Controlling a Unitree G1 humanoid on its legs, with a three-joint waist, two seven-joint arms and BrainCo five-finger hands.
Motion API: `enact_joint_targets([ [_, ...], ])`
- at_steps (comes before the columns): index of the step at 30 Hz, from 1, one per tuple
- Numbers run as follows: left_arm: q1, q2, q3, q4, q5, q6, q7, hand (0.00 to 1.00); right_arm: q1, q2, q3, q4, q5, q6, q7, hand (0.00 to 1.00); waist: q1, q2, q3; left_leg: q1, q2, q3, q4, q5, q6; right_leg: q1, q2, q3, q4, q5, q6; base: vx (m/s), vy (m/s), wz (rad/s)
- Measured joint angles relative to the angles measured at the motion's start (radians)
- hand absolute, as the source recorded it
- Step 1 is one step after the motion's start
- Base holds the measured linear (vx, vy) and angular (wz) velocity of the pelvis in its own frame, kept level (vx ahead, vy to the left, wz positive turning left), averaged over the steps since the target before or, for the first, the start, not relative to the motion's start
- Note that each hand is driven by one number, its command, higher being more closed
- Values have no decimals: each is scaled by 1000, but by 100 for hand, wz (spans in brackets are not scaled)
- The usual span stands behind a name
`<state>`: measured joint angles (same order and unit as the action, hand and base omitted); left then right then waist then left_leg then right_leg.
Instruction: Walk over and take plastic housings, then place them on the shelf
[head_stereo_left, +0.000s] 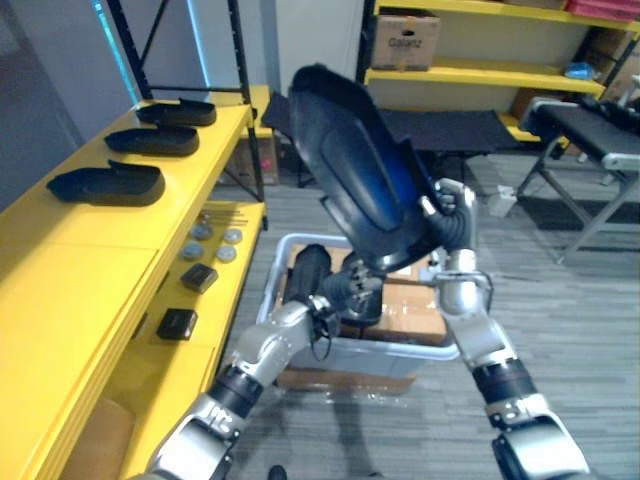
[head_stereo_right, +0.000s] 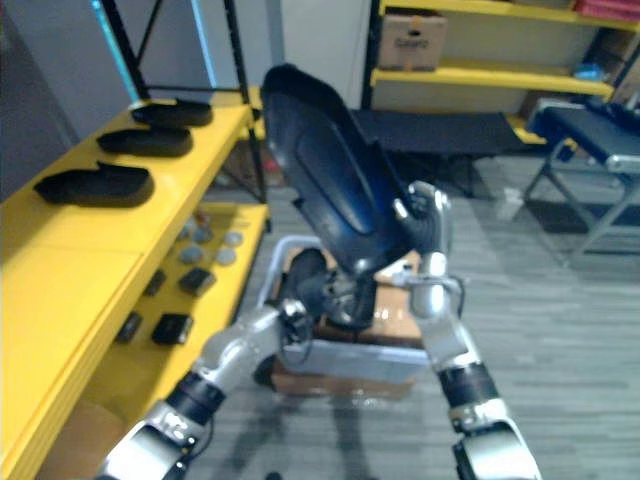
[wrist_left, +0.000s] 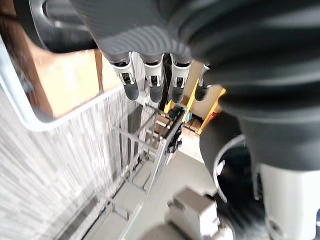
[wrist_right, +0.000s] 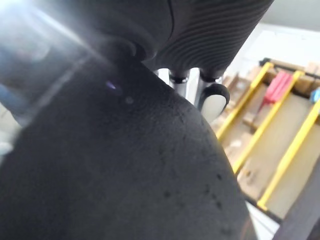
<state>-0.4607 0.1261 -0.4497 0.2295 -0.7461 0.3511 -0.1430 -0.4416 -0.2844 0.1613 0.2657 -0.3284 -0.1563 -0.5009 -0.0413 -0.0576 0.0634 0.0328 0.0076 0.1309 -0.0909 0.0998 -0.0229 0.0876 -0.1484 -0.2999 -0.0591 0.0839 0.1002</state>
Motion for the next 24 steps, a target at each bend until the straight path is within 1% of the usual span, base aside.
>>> enact_joint_targets([
  [3, -4, -22, -2, 24, 0, -1, 16, 0, 0, 18, 16, 23, 0, 0, 1, 100, 0, 0, 0, 0, 0, 3, 0, -2, -4, -1, 0, 1, -2, -2, -4, -5, 1, -1],
  [6, -4, -25, -6, 28, 2, -3, 46, 0, 0, 29, 27, 30, 0, 0, 10, 100, 0, -1, 0, -1, 0, 12, 0, -2, -4, -3, 0, 3, -4, -2, -3, -3, 4, -3],
  [8, -4, -26, -7, 28, 9, -17, 76, 0, 1, 36, 33, 31, 1, 0, 19, 100, 0, -2, 1, -1, 0, 13, 0, -2, -4, -3, 0, 4, -4, 0, -1, 0, 0, 0],
  [12, 1, -26, -7, 31, 16, -31, 130, 0, 12, 58, 41, 42, 2, 0, 18, 100, 0, -7, 0, -1, 0, 13, 0, 0, -1, -4, -1, 3, -5, 1, 1, 8, -1, 0],
  [14, 7, -27, -8, 37, 21, -47, 141, 0, 24, 65, 41, 59, 2, -4, 15, 100, 1, -11, 1, -1, 0, 13, 0, 0, -1, -4, -1, 3, -5, 1, 1, 0, 0, 0],
  [15, 14, -28, -8, 37, 42, -53, 141, 0, 40, 69, 40, 61, 2, -4, 10, 100, 1, -14, 1, -1, 0, 13, 0, 0, -1, -4, -1, 3, -5, 1, 1, 0, 0, 0],
  [20, 29, -41, -8, 66, 67, -68, 144, 0, 84, 78, 40, 74, 1, -5, -3, 100, 0, -15, 1, -1, 0, 13, 0, 0, -1, -4, -1, 3, -5, 2, 1, 0, 0, 0],
  [22, 35, -55, -7, 66, 88, -85, 164, 0, 107, 78, 37, 74, 1, -17, -5, 100, 0, -16, 1, 0, 0, 13, 0, 0, -1, -4, -1, 4, -5, 2, 1, 0, 0, 0],
  [24, 35, -56, -2, 66, 88, -93, 179, 0, 123, 76, 34, 74, 1, -24, -5, 100, -1, -17, 0, 1, 0, 14, 0, 0, -1, -4, -1, 7, -5, 2, 1, -21, 2, -3],
])
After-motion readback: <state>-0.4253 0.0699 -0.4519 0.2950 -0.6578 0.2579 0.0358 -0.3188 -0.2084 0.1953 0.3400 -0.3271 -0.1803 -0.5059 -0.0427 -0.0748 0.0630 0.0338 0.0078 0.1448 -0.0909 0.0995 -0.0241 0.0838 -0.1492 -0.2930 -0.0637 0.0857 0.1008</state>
